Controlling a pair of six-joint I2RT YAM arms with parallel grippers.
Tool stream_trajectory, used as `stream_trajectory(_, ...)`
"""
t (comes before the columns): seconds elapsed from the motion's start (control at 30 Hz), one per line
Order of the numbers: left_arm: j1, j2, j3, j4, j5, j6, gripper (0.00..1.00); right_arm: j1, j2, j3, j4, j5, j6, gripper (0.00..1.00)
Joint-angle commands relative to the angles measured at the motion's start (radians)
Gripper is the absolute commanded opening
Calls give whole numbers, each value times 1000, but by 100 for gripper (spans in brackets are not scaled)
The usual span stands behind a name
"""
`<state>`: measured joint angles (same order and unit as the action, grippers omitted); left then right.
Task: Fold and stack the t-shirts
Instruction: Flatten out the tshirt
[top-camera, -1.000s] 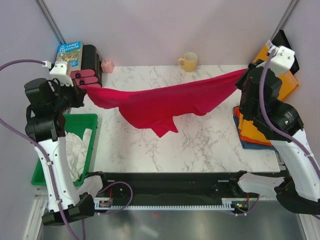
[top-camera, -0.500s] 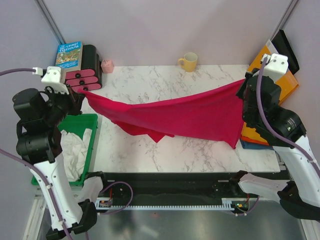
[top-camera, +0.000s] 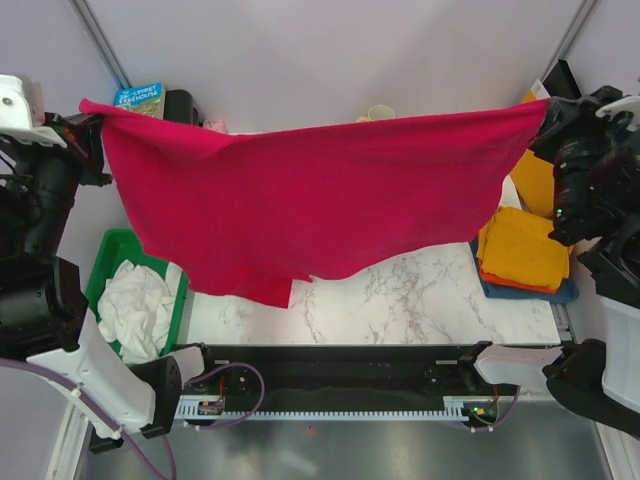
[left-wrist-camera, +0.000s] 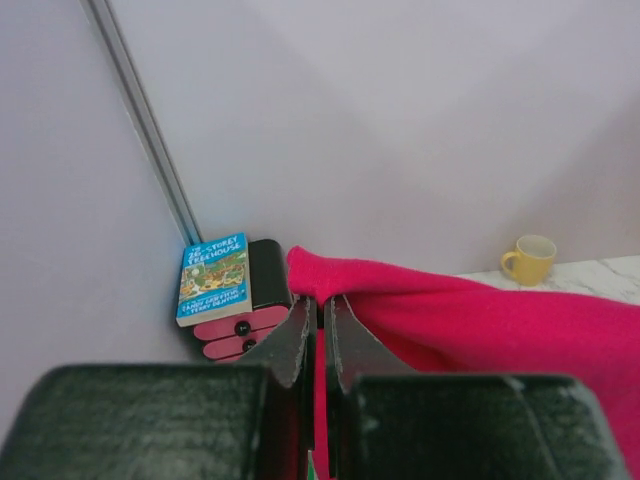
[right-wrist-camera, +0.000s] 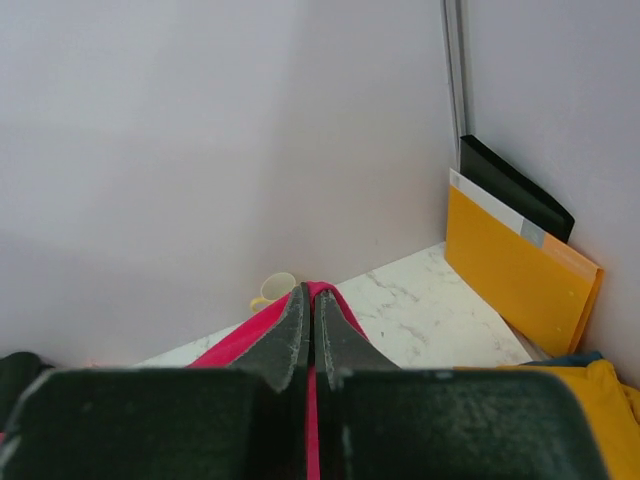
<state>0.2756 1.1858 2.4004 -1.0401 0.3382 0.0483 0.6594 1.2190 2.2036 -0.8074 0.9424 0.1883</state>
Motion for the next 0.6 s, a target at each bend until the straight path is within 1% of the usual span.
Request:
stream_trajectory(0.0,7,31,60,-31,-90,-38,2,3,-32,-46,-56,4,14,0)
stream_trajectory(0.1,7,-38,-6,-31,-128,-24,2,3,-102,-120,-59,12,28,0)
stream_trajectory(0.2,-1,-113,-38,-20,-175,-18,2,3,-162,-131,-64,2,22,0)
stream_trajectory(0.27,-19,-158,-23,-11,-198,-18,2,3,-184,-111,-82,4,10,0)
stream_trajectory(0.4,-104,-195,40,-8,-324,-25,2,3,-185,-10,-127,-2,14,0)
stream_trajectory(0.5,-128,-225,37,3,-385,-4,2,3,-196,-15,-131,-5,22,0)
stream_trajectory(0.57,-147,-233,34,8,-403,7,2,5,-202,-63,-128,5,33,0)
